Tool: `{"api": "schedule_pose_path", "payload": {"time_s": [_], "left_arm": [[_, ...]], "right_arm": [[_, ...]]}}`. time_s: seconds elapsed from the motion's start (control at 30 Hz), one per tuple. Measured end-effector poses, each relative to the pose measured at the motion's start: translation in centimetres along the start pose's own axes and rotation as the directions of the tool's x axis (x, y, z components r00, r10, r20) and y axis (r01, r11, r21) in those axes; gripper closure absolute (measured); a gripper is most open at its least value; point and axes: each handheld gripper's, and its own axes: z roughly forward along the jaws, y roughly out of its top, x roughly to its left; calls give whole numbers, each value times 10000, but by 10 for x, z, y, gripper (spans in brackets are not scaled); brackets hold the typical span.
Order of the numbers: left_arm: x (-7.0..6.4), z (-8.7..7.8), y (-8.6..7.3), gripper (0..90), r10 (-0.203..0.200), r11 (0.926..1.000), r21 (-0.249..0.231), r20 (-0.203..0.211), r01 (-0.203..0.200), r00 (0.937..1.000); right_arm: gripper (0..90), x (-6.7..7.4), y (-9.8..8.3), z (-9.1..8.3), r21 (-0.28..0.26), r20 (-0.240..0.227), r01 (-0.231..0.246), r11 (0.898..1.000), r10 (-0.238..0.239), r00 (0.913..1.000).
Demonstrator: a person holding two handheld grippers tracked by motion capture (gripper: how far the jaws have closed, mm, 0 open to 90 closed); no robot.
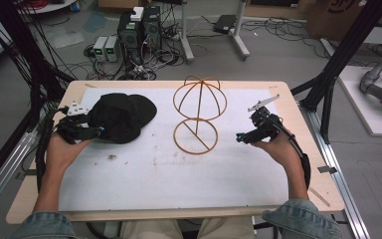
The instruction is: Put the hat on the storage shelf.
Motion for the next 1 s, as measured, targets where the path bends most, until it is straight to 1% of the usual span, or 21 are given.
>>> {"api": "schedule_pose_path", "payload": {"time_s": [0.13,0.2,0.23,0.27,0.3,0.33,0.4,0.43,0.47,0.5,0.6,0.67,0.7,0.77,0.8,0.87,0.9,0.93,1.0], "left_arm": [[-2,3,-1,387,97,9999,83,-67,-97,9999],[-2,4,-1,424,146,9998,111,-58,-145,9999],[-2,4,-1,424,150,9998,128,-23,-149,9999],[-2,5,-2,458,145,9998,120,-45,-144,9999],[-2,5,-2,466,145,9998,120,-45,-144,9999],[-1,5,-2,491,90,9999,107,30,-90,10000],[-1,6,-3,519,73,9999,114,44,-74,10000],[0,6,-4,519,41,9999,108,93,-42,9999],[0,6,-4,538,44,9999,139,125,-45,9999],[0,6,-4,577,45,9999,154,197,-48,9998],[0,7,-4,629,23,9999,171,243,-28,9997],[-1,7,-4,669,46,9999,151,333,-51,9994],[-1,7,-4,669,81,9999,122,389,-86,9992],[-1,7,-4,729,203,9997,111,506,-209,9985],[-1,7,-4,736,203,9997,111,506,-209,9985],[-1,7,-5,755,168,9998,118,643,-176,9978],[-1,7,-5,777,168,9998,118,643,-176,9978],[-1,7,-5,777,210,9997,92,737,-217,9971],[-1,6,-6,808,260,9997,-26,794,-259,9965]], "right_arm": [[165,0,-1,0,34,-7,-23,10000,23,10000],[165,0,-1,0,35,-29,2,10000,-2,10000],[165,0,-1,0,35,-29,2,10000,-2,10000],[165,0,-1,0,30,-25,-18,10000,18,10000],[165,0,-1,0,30,-25,-18,10000,18,10000],[165,-1,-2,0,34,-26,-68,10000,68,10000],[165,-1,-2,0,27,-14,-78,10000,78,10000],[165,-1,-2,0,17,-12,-39,10000,39,10000],[165,-1,-2,0,3,-34,-48,10000,48,10000],[165,-2,-2,-1,9,5,-63,10000,63,10000],[165,-2,-2,0,6,-2,-67,10000,67,10000],[165,-2,-2,0,34,-23,-85,10000,85,10000],[165,-2,-2,0,34,-23,-85,10000,85,10000],[165,-2,-3,1,48,-41,-61,10000,61,10000],[165,-2,-3,1,58,-41,-50,10000,50,10000],[165,-2,-3,1,75,-61,-50,10000,50,10000],[165,-2,-3,1,75,-61,-50,10000,50,10000],[165,-2,-3,0,62,-74,-58,10000,59,10000],[165,-2,-3,0,49,-56,-54,10000,54,10000]]}}
